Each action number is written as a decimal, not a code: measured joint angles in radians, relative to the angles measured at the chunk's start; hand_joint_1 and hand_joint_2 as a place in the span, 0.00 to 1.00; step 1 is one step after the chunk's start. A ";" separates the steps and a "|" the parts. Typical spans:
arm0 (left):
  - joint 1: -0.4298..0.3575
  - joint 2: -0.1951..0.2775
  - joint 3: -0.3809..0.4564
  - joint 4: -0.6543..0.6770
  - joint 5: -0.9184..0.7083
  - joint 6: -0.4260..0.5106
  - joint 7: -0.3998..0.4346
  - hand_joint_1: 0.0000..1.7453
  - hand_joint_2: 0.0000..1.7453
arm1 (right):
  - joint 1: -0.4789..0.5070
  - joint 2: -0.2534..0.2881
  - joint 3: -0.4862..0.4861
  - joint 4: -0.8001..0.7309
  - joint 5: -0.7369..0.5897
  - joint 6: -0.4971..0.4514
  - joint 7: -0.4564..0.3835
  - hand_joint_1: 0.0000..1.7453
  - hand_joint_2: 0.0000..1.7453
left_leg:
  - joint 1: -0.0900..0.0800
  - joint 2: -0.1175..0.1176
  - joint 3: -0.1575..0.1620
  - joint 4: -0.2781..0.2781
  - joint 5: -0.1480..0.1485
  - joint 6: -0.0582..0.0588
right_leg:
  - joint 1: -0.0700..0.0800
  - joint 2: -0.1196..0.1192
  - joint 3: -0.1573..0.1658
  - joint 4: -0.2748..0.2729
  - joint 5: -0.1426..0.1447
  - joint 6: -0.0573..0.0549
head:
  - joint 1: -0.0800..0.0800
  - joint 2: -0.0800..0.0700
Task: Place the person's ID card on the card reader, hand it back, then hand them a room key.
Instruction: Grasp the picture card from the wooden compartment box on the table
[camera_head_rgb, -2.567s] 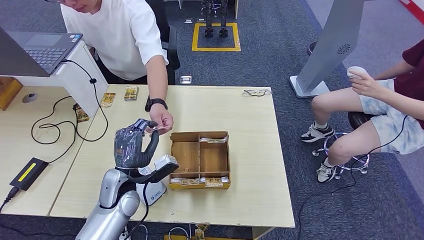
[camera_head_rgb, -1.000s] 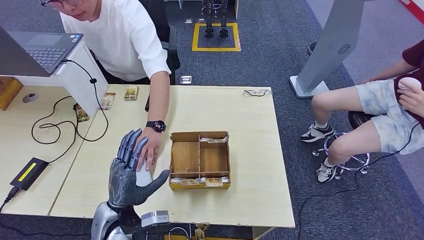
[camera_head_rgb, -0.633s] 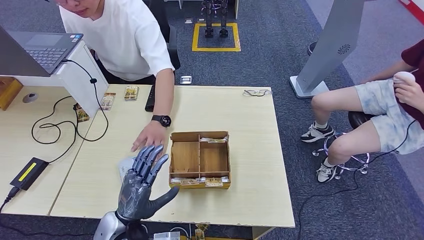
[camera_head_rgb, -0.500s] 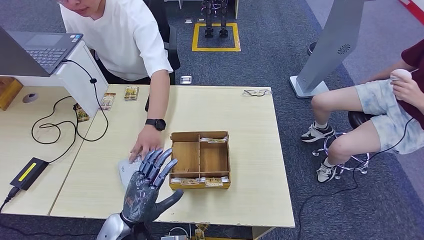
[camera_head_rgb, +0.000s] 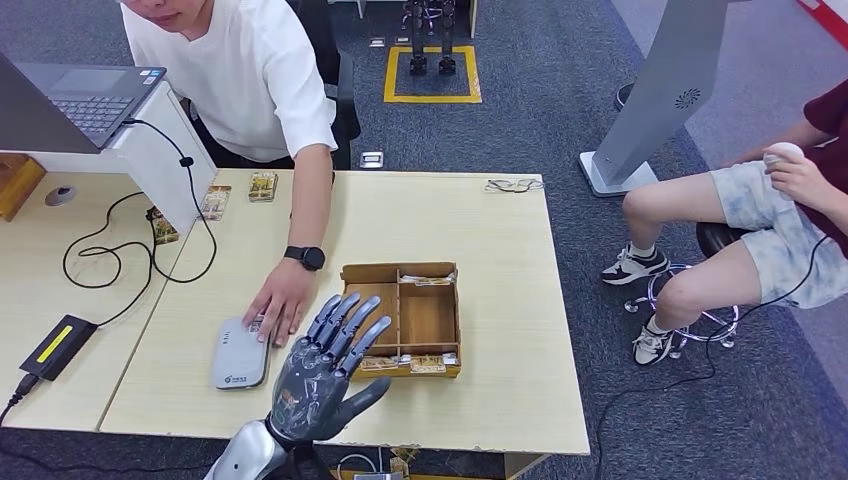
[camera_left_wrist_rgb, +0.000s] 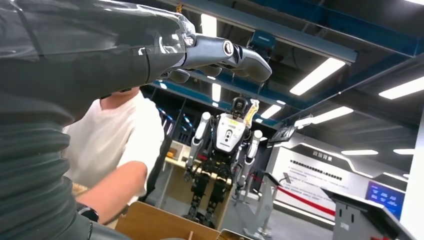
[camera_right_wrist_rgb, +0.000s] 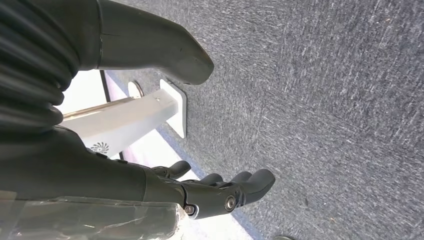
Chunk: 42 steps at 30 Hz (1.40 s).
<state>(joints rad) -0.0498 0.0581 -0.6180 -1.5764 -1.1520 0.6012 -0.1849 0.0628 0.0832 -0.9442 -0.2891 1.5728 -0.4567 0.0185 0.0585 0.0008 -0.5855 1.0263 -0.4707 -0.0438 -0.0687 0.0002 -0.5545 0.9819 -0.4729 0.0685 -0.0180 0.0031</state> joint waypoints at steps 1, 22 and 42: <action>-0.007 0.001 -0.004 0.005 -0.020 -0.004 0.012 0.00 1.00 | -0.002 0.000 0.001 0.001 0.000 0.000 0.000 0.00 1.00 | 0.000 0.000 0.000 0.000 0.000 0.000 | 0.000 0.000 0.000 0.000 0.000 0.000 | 0.000 0.000; -0.063 0.023 -0.058 0.138 -0.185 -0.129 0.137 0.00 1.00 | -0.025 -0.011 0.040 0.028 0.000 -0.010 0.013 0.00 1.00 | 0.000 0.000 0.000 0.000 0.000 0.000 | 0.000 0.000 0.000 0.000 0.000 0.000 | 0.000 0.000; -0.087 0.009 -0.062 0.245 -0.194 -0.298 0.260 0.00 1.00 | -0.027 -0.012 0.049 0.033 0.000 -0.010 0.038 0.00 1.00 | 0.000 0.000 0.000 0.000 0.000 0.000 | 0.000 0.000 -0.001 0.000 0.000 0.000 | 0.000 0.000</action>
<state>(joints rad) -0.1370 0.0674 -0.6798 -1.3316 -1.3458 0.3033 0.0748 0.0359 0.0710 -0.8951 -0.2560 1.5728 -0.4669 0.0565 0.0585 0.0009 -0.5860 1.0263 -0.4707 -0.0438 -0.0687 0.0004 -0.5552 0.9819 -0.4729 0.0685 -0.0179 0.0031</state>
